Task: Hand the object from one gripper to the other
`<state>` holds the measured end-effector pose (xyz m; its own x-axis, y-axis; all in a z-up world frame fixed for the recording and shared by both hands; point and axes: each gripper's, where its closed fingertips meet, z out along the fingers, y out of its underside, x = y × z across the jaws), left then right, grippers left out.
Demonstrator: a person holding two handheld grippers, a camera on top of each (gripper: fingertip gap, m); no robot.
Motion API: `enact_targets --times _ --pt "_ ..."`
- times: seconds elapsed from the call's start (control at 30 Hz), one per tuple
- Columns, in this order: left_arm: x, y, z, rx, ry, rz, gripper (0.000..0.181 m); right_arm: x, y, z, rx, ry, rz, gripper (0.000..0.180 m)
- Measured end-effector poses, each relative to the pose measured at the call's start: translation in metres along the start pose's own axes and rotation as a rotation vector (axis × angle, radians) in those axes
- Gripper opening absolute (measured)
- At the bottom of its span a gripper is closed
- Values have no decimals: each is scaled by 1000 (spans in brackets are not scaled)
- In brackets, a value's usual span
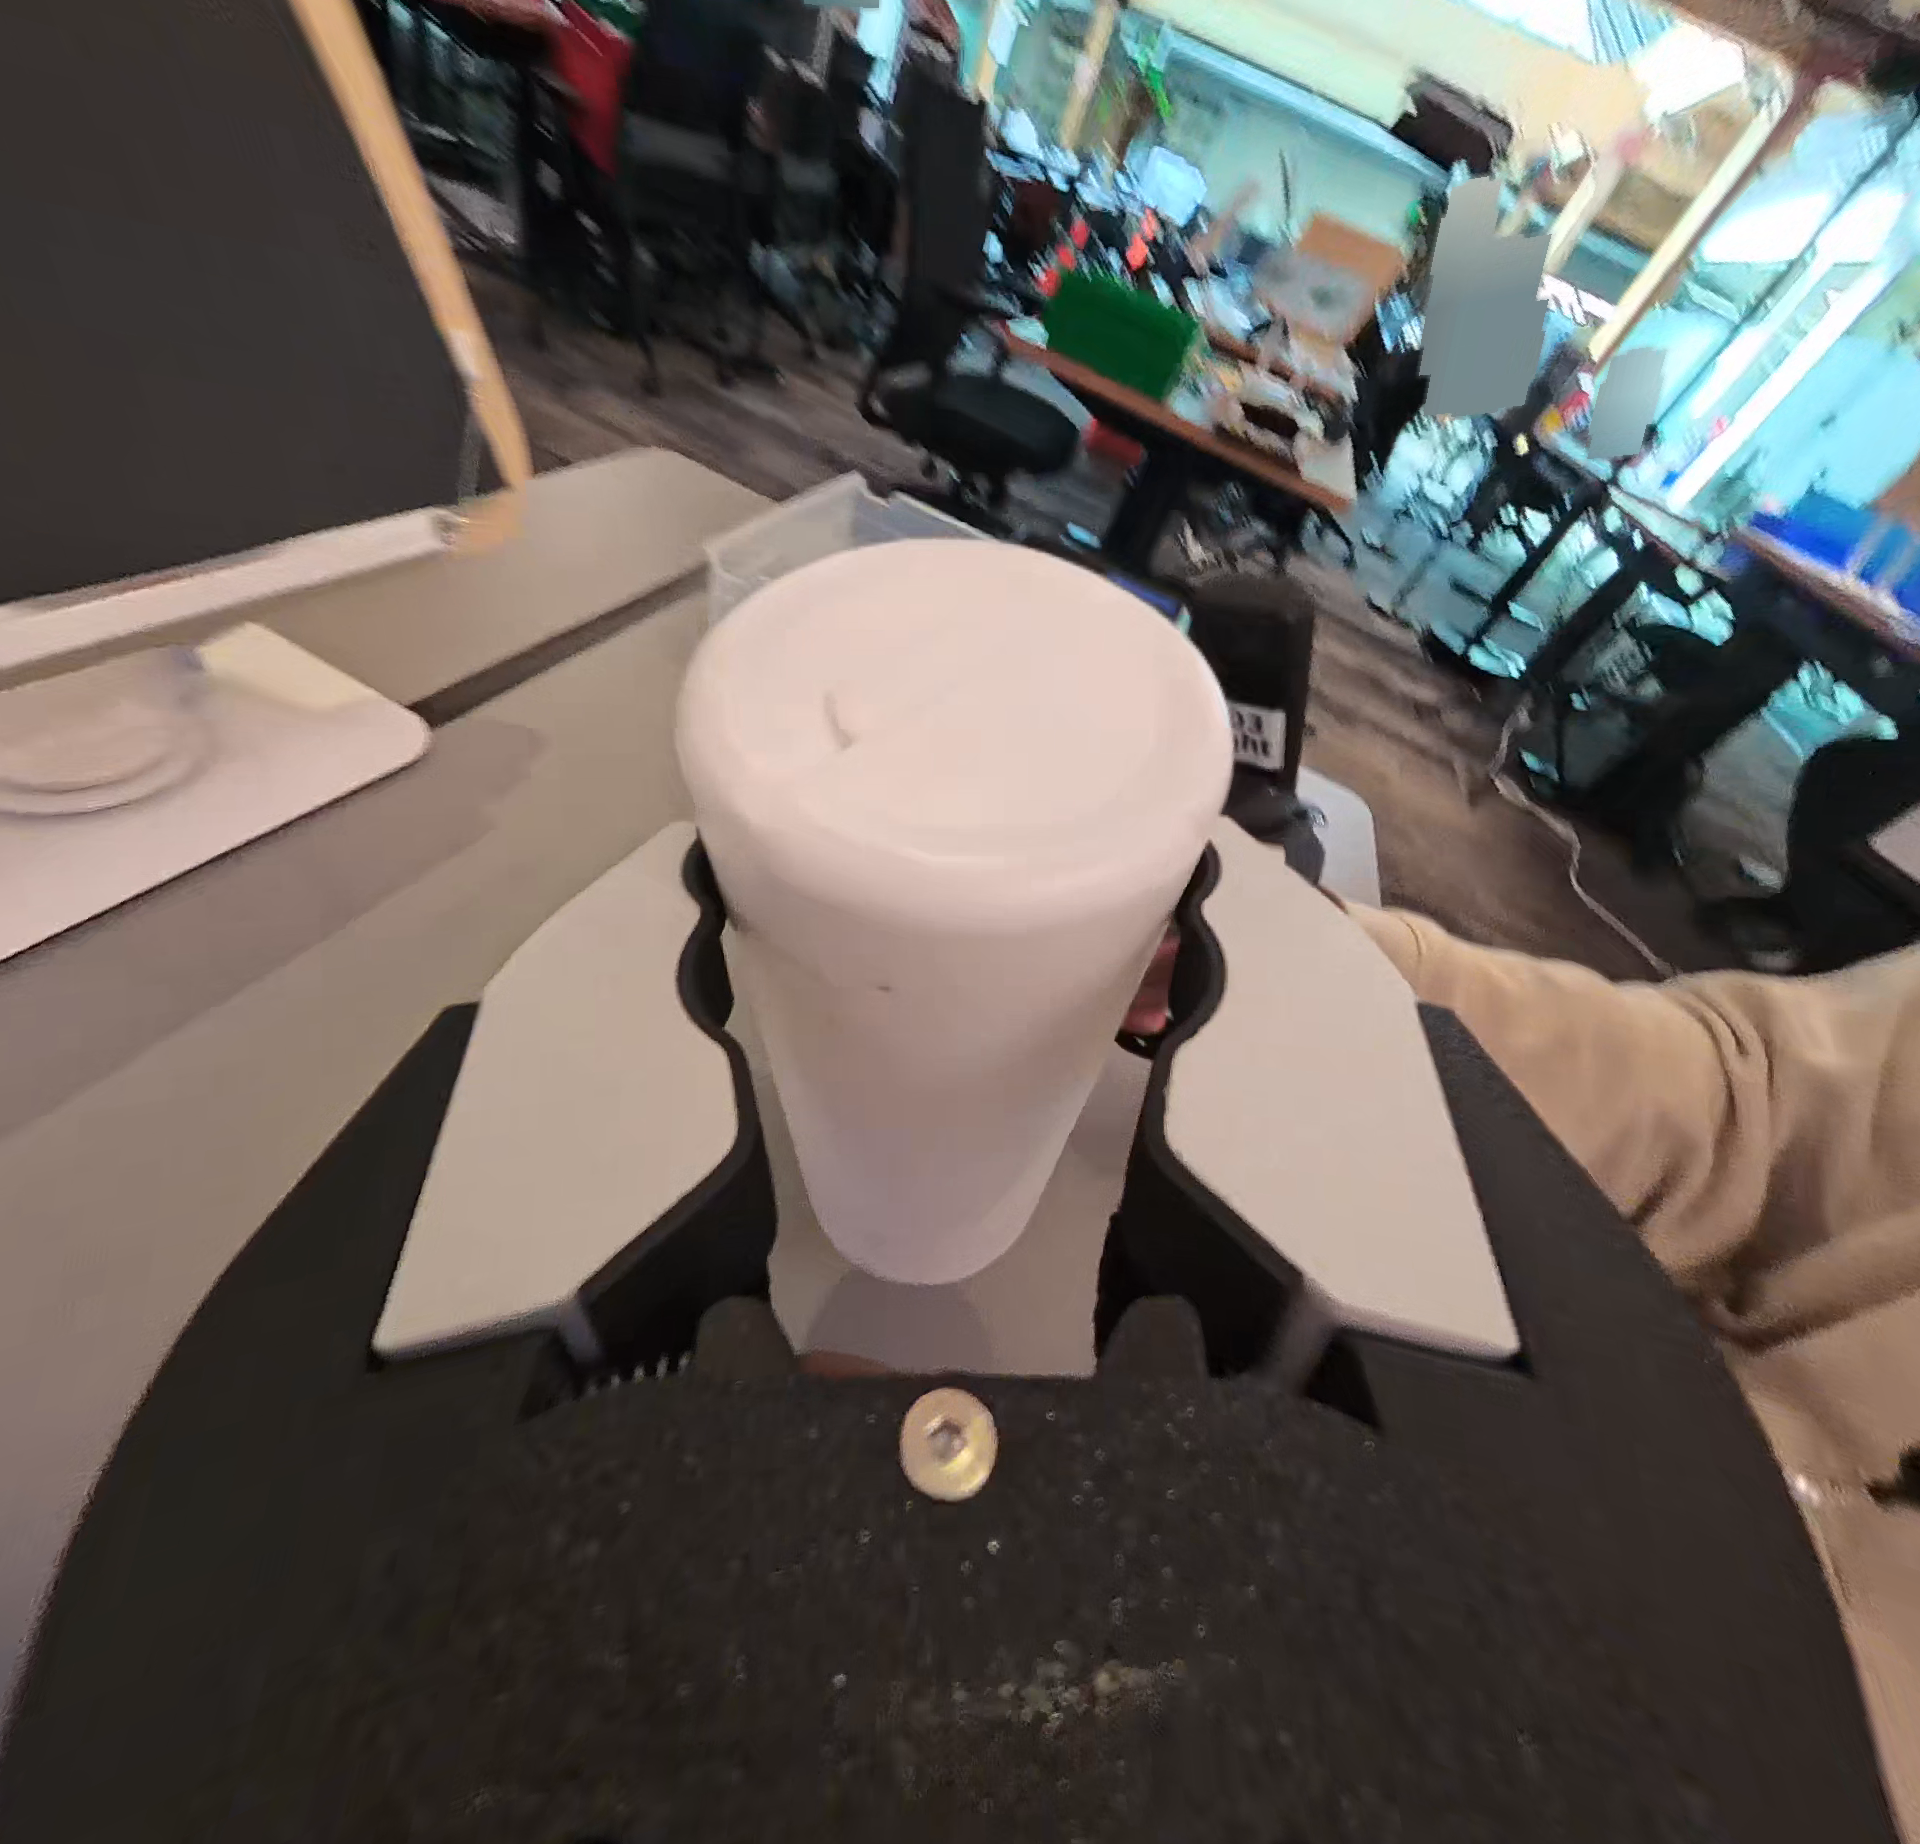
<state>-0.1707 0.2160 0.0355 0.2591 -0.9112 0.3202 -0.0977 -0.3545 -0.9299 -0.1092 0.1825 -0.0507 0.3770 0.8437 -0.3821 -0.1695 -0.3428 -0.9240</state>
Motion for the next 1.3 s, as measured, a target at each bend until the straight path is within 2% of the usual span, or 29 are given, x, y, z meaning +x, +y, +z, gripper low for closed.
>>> enact_targets --times 0.13,0.2,0.3,0.4,0.47,0.53,0.77,0.9,1.0,1.1,1.17,1.23,1.3 --pt "-14 -10 -21 82 -76 -29 83 6 29 3 -162 43 -64 99" --pt "-15 -15 -25 96 -117 -10 83 2 39 15 -185 51 -81 100" --pt "-12 -22 -22 118 -149 -5 83 -2 39 40 -102 141 -117 103" --pt "-2 -20 -10 102 -140 -7 83 -7 23 55 24 260 -224 103" --pt "4 -13 1 70 -138 -9 84 -5 17 61 1 343 -318 101" --pt "10 -6 12 43 -148 -5 84 3 20 62 -76 416 -365 85" --pt "18 -1 28 19 -207 37 84 6 29 49 -122 406 -327 84" --pt "24 -3 9 78 -257 68 96 7 17 37 -87 409 -329 84" --pt "32 27 -18 145 -284 26 95 13 9 25 -77 442 -353 83" --pt "36 96 -43 206 -368 -44 89 18 3 16 -66 466 -354 83" --pt "31 140 -64 201 -503 -64 84 22 0 11 -73 489 -375 83" --pt "38 152 -73 164 -501 -152 87 24 -5 7 -66 503 -382 83" --pt "45 148 -83 201 -475 -163 83 25 -10 3 -57 508 -388 84"
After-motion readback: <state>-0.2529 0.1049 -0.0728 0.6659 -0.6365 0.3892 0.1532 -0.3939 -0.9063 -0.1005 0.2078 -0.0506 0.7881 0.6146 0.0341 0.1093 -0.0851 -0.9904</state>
